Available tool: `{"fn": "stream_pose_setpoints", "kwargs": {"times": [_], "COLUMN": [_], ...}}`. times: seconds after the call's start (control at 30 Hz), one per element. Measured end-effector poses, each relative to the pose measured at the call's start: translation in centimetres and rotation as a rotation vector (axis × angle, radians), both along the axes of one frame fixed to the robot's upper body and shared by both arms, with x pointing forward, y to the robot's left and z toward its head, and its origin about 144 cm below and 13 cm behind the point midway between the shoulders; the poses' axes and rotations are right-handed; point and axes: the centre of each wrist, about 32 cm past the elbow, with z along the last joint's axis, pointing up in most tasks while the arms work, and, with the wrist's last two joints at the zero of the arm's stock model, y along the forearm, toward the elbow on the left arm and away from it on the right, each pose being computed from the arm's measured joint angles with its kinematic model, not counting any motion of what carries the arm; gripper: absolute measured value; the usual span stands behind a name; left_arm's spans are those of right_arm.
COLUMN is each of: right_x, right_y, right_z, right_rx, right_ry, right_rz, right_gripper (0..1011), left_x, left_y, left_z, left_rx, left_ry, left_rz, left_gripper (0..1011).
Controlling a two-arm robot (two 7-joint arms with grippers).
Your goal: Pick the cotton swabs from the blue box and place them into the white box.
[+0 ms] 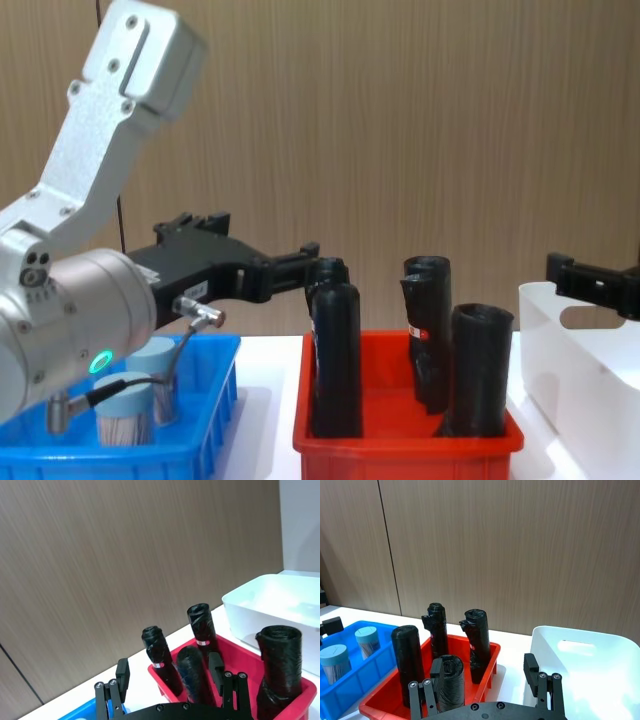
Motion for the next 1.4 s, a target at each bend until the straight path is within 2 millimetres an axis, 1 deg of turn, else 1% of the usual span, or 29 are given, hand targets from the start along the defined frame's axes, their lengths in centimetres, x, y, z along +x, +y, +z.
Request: {"fn": "stream_pose_setpoints", "kwargs": {"times": [0.23, 0.4, 1.07, 1.4], "right_x": [0.0, 0.0, 0.0, 0.0], "right_y": [0.0, 0.0, 0.0, 0.0], "right_z": [0.0, 0.0, 0.0, 0.0], "right_rx": [0.000, 0.000, 0.000, 0.000], "right_ry": [0.000, 0.000, 0.000, 0.000], "right_rz": [0.000, 0.000, 0.000, 0.000], "right_gripper": [1002, 1002, 1002, 1002], "left_x": [0.5, 0.8, 0.7, 1.3], "left_y": [1.0, 2.2, 6.5, 7.8], "left_z": [-0.5, -0.9, -2.2, -2.6], "left_rx": [-0.018, -0.035, -0.103, -0.119], "left_ry": [0.027, 0.056, 0.266, 0.344], "left_rz": [0.024, 0.069, 0.258, 0.286], "left_gripper": [1004, 1004, 1004, 1004]}}
